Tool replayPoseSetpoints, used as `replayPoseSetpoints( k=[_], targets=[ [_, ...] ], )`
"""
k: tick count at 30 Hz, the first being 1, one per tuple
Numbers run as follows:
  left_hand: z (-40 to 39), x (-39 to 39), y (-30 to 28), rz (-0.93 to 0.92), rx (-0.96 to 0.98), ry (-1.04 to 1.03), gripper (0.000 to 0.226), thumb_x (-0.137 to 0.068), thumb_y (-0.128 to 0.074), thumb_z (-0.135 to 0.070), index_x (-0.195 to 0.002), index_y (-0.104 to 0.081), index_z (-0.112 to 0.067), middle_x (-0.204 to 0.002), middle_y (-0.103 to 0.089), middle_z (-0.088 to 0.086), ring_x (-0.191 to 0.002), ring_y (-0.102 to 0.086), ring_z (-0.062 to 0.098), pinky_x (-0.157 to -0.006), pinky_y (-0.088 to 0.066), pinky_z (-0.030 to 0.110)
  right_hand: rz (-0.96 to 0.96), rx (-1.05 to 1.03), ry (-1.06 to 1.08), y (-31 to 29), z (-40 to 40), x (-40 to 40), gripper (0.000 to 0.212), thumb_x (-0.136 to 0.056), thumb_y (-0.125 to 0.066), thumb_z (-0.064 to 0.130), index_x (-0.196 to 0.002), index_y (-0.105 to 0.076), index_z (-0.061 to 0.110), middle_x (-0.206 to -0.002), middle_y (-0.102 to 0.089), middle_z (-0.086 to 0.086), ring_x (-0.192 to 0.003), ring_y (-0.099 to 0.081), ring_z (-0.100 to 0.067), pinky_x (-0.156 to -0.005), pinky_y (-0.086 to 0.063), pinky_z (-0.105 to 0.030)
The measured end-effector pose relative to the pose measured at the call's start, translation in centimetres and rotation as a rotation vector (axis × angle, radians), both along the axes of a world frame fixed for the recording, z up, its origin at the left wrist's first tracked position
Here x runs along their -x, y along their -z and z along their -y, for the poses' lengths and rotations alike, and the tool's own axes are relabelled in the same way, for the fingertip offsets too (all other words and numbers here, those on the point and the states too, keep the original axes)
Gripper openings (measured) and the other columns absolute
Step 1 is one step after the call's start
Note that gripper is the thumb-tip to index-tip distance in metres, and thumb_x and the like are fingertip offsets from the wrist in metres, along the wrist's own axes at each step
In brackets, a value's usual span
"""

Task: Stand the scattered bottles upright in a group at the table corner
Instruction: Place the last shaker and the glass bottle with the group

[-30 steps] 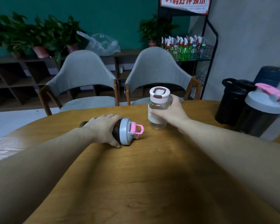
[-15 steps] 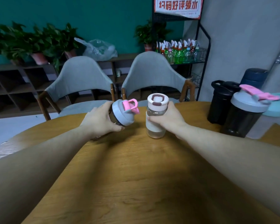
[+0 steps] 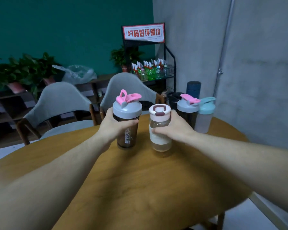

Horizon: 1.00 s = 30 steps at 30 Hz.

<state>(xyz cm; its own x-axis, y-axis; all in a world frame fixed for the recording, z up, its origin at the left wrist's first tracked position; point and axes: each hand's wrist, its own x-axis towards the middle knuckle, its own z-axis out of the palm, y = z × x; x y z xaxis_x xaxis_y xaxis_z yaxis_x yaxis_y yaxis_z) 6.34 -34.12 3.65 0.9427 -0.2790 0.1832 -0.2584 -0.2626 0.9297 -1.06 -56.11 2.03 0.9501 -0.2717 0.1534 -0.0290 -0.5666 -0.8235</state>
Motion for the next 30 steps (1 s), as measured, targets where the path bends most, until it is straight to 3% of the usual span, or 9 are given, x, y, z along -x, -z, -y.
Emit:
replayPoseSetpoints(
  k=[2, 5, 9, 12, 16, 18, 25, 30],
  targets=[
    [2.7, 1.7, -0.1, -0.017, 0.016, 0.049, 0.083, -0.066, -0.093, -0.036, -0.136, -0.050, -0.027, -0.123, -0.065, -0.008, -0.111, -0.061, 0.008, -0.081, -0.052, 0.025, 0.005, -0.001, 0.007, -0.2, 2.4, 2.1, 0.080, -0.068, -0.088, 0.039, -0.135, -0.047, 0.026, -0.125, -0.063, 0.005, -0.113, -0.062, -0.018, -0.094, -0.055, -0.038],
    [6.7, 4.4, 0.2, -0.061, 0.076, 0.094, 0.072, -0.072, -0.091, -0.029, -0.130, -0.048, -0.031, -0.116, -0.062, -0.014, -0.104, -0.059, 0.004, -0.074, -0.046, 0.021, 0.002, 0.004, 0.054, -0.1, 6.0, 4.8, 0.082, -0.063, -0.087, 0.043, -0.134, -0.048, 0.029, -0.123, -0.064, 0.008, -0.112, -0.063, -0.016, -0.094, -0.056, -0.040],
    [11.7, 7.2, 1.0, -0.137, 0.112, 0.156, 0.070, -0.075, -0.088, -0.027, -0.125, -0.040, -0.038, -0.107, -0.053, -0.022, -0.095, -0.053, 0.002, -0.072, -0.044, 0.026, -0.009, -0.016, 0.154, 0.3, 10.6, 7.9, 0.076, -0.062, -0.089, 0.042, -0.125, -0.049, 0.029, -0.117, -0.065, 0.006, -0.105, -0.064, -0.017, -0.087, -0.057, -0.036],
    [14.9, 8.6, 1.8, -0.194, 0.122, 0.190, 0.070, -0.075, -0.088, -0.027, -0.126, -0.041, -0.037, -0.109, -0.055, -0.021, -0.097, -0.055, 0.005, -0.071, -0.044, 0.029, -0.024, -0.014, 0.218, 0.8, 13.7, 9.3, 0.088, -0.050, -0.087, 0.051, -0.126, -0.049, 0.026, -0.117, -0.067, 0.005, -0.104, -0.066, -0.018, -0.089, -0.057, -0.040],
    [18.6, 9.7, 2.8, -0.226, 0.147, 0.184, 0.074, -0.073, -0.090, -0.024, -0.128, -0.042, -0.033, -0.112, -0.058, -0.018, -0.095, -0.055, 0.000, -0.069, -0.044, 0.025, -0.031, -0.021, 0.275, 1.5, 17.1, 10.4, 0.082, -0.061, -0.091, 0.038, -0.129, -0.049, 0.021, -0.117, -0.065, 0.002, -0.104, -0.063, -0.019, -0.085, -0.052, -0.033],
    [20.2, 9.9, 3.3, -0.236, 0.154, 0.177, 0.073, -0.074, -0.090, -0.022, -0.127, -0.041, -0.033, -0.113, -0.060, -0.017, -0.096, -0.056, -0.002, -0.069, -0.044, 0.024, -0.036, -0.026, 0.283, 2.0, 18.4, 10.4, 0.081, -0.064, -0.092, 0.035, -0.131, -0.048, 0.020, -0.118, -0.065, 0.001, -0.105, -0.062, -0.020, -0.082, -0.048, -0.030],
    [23.9, 9.4, 5.3, -0.220, 0.121, 0.151, 0.077, -0.071, -0.092, -0.020, -0.128, -0.041, -0.031, -0.113, -0.061, -0.017, -0.099, -0.058, -0.003, -0.081, -0.049, 0.027, -0.035, -0.031, 0.262, 3.9, 22.1, 8.5, 0.085, -0.062, -0.093, 0.035, -0.133, -0.048, 0.021, -0.122, -0.065, 0.002, -0.111, -0.063, -0.019, -0.092, -0.051, -0.034],
    [25.5, 8.3, 5.9, -0.248, 0.131, 0.140, 0.080, -0.071, -0.091, -0.024, -0.132, -0.040, -0.029, -0.115, -0.061, -0.016, -0.099, -0.058, 0.000, -0.072, -0.046, 0.026, -0.040, -0.030, 0.264, 5.1, 23.6, 6.1, 0.097, -0.045, -0.089, 0.053, -0.130, -0.049, 0.027, -0.118, -0.068, 0.007, -0.109, -0.065, -0.018, -0.094, -0.055, -0.042]
  ],
)
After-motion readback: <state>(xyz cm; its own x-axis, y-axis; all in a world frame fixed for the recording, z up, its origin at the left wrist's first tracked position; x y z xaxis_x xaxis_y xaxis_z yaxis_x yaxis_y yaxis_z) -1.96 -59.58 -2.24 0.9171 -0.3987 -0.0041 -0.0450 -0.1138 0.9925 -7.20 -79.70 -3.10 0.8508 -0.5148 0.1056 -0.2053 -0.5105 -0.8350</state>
